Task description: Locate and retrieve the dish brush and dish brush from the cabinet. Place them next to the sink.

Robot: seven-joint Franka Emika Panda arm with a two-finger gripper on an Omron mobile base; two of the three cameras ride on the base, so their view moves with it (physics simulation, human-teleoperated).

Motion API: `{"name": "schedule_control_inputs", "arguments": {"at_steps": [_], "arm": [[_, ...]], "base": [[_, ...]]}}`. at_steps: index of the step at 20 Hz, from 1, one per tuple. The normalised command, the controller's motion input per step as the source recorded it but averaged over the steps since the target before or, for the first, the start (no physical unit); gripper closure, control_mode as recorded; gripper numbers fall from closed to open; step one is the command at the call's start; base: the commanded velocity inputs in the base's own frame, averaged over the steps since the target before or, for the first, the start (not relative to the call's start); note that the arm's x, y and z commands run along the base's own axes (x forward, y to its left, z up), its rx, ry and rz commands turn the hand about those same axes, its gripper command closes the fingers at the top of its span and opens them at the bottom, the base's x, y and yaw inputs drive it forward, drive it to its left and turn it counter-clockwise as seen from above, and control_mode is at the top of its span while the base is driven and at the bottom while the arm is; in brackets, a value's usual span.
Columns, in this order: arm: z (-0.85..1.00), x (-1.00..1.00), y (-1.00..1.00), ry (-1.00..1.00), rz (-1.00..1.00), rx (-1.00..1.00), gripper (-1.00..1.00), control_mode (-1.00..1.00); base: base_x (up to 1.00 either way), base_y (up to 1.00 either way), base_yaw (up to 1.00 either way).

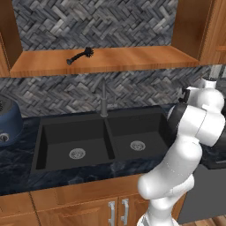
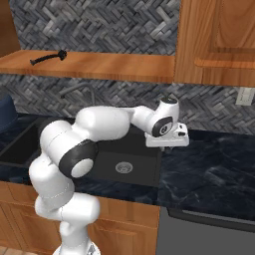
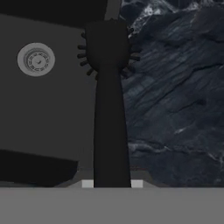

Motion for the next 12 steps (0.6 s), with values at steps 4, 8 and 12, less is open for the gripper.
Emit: {"name": "schedule_control_inputs", "arguments": {"at_steps": [4,8,12], "arm": [[-0.48,0.27,-0.15,-0.06,0.11,0.0,1.0,-1.0],[-0.46,0.27,-0.17,-0.06,0.11,0.0,1.0,-1.0],[-0.42,0.3,-0.09,0.01,0.09,-0.01,1.0,-1.0]], "base": [[0.0,0.0,0.0],[0.0,0.0,0.0],[0.0,0.0,0.0]]}}
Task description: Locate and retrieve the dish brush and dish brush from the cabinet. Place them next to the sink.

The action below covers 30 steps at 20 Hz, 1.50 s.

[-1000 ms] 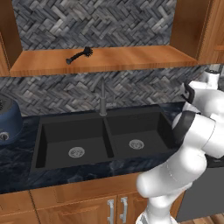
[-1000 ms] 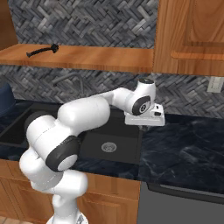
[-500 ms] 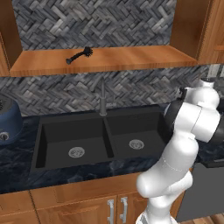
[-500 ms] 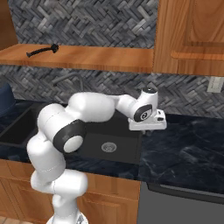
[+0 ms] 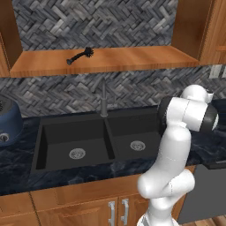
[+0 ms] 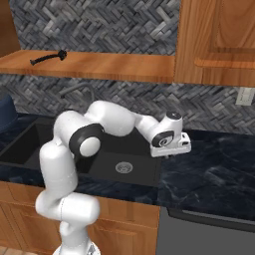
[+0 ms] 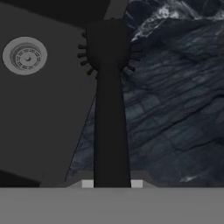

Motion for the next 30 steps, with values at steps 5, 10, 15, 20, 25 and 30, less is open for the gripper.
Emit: {"name": "schedule_control_inputs", "arguments": {"at_steps": [5,10,15,20,25,30], "arm": [[-0.4,0.34,-0.06,0.05,0.09,0.0,1.0,-1.0],[-0.39,0.24,-0.05,0.05,0.09,0.0,1.0,-1.0],[-0.24,0.15,0.0,0.04,0.1,0.03,1.0,-1.0],[-0.3,0.06,0.03,0.03,0.07,0.04,-1.0,-1.0],[-0.12,0.0,0.04,0.0,0.0,0.04,-1.0,-1.0],[-0.04,0.0,0.1,0.0,-0.01,0.01,-1.0,-1.0]], "base": [[0.0,0.0,0.0],[0.0,0.0,0.0],[0.0,0.0,0.0],[0.0,0.0,0.0],[0.0,0.0,0.0],[0.0,0.0,0.0]]}}
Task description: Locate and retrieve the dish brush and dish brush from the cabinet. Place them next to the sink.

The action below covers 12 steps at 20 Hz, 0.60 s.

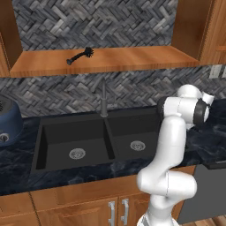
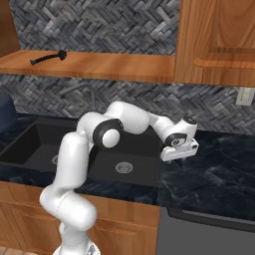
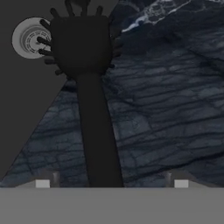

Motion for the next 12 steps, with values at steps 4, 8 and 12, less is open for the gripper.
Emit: {"name": "schedule_control_inputs", "arguments": {"at_steps": [4,8,12], "arm": [[0.26,0.0,0.17,0.05,-0.06,-0.03,-1.0,-1.0],[0.75,-0.06,0.02,0.08,-0.08,0.0,-1.0,-1.0],[0.36,-0.37,0.01,0.03,-0.25,0.07,-1.0,-1.0]], "base": [[0.0,0.0,0.0],[0.0,0.0,0.0],[0.0,0.0,0.0]]}}
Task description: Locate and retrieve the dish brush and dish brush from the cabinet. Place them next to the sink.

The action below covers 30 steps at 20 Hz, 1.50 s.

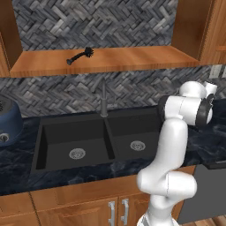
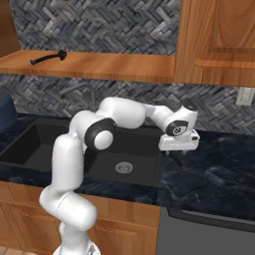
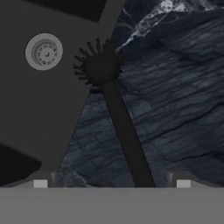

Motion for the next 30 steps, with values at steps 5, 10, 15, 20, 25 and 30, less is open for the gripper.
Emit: {"name": "schedule_control_inputs", "arguments": {"at_steps": [5,10,15,20,25,30], "arm": [[0.26,-0.36,0.0,0.0,-0.38,0.1,-1.0,-1.0],[0.28,-0.09,0.09,-0.08,-0.38,0.07,-1.0,-1.0],[0.09,-0.12,0.36,-0.05,-0.22,-0.1,-1.0,-1.0],[0.08,-0.16,0.71,-0.08,-0.17,-0.04,-1.0,-1.0],[0.26,-0.3,0.65,-0.14,-0.19,0.0,-1.0,-1.0],[0.58,-0.09,0.77,-0.11,-0.13,-0.03,-1.0,-1.0]], "base": [[0.0,0.0,0.0],[0.0,0.0,0.0],[0.0,0.0,0.0],[0.0,0.0,0.0],[0.0,0.0,0.0],[0.0,0.0,0.0]]}}
